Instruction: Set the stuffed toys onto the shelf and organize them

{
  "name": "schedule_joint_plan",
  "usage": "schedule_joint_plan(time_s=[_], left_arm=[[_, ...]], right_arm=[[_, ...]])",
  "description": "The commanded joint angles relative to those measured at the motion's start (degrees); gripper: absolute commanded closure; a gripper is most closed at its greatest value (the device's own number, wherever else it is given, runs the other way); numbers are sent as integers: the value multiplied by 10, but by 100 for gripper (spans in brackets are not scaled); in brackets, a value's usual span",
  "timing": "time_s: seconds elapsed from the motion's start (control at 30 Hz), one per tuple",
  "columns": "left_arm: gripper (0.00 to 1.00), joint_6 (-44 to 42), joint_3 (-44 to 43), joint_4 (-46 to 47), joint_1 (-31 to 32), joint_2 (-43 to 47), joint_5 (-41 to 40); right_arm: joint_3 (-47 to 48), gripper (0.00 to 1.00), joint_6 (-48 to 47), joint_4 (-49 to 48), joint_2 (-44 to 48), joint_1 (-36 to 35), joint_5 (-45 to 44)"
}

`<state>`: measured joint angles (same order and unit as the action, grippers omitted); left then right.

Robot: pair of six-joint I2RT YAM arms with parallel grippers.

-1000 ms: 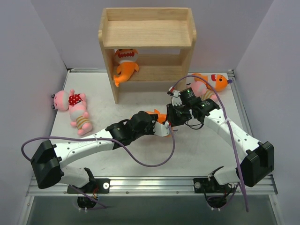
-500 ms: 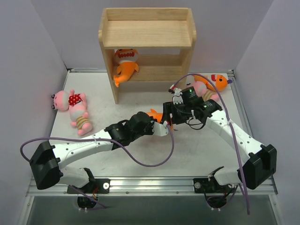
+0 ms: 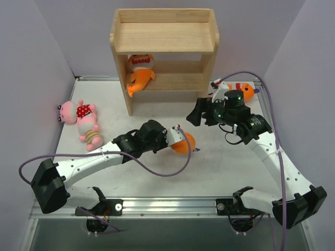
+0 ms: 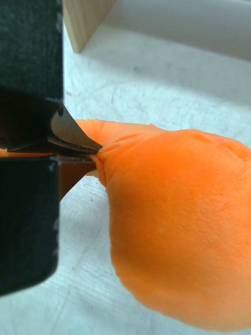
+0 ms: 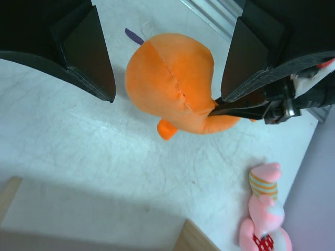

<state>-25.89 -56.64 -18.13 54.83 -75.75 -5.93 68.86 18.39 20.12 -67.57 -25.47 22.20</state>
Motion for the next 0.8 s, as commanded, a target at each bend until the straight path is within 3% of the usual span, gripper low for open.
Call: schedule_joint_plan(time_s=[0.0, 0.37, 0.77], left_arm=[[98, 102, -21, 13, -34, 31, 109], [98, 352, -2, 69, -214, 69, 331], [98, 492, 5, 139, -264, 102, 461]], right_arm=[[0, 16, 11, -74, 48, 10, -9], [-76, 14, -52, -138, 102, 13, 78], [-108, 13, -77, -244, 89, 10, 161]])
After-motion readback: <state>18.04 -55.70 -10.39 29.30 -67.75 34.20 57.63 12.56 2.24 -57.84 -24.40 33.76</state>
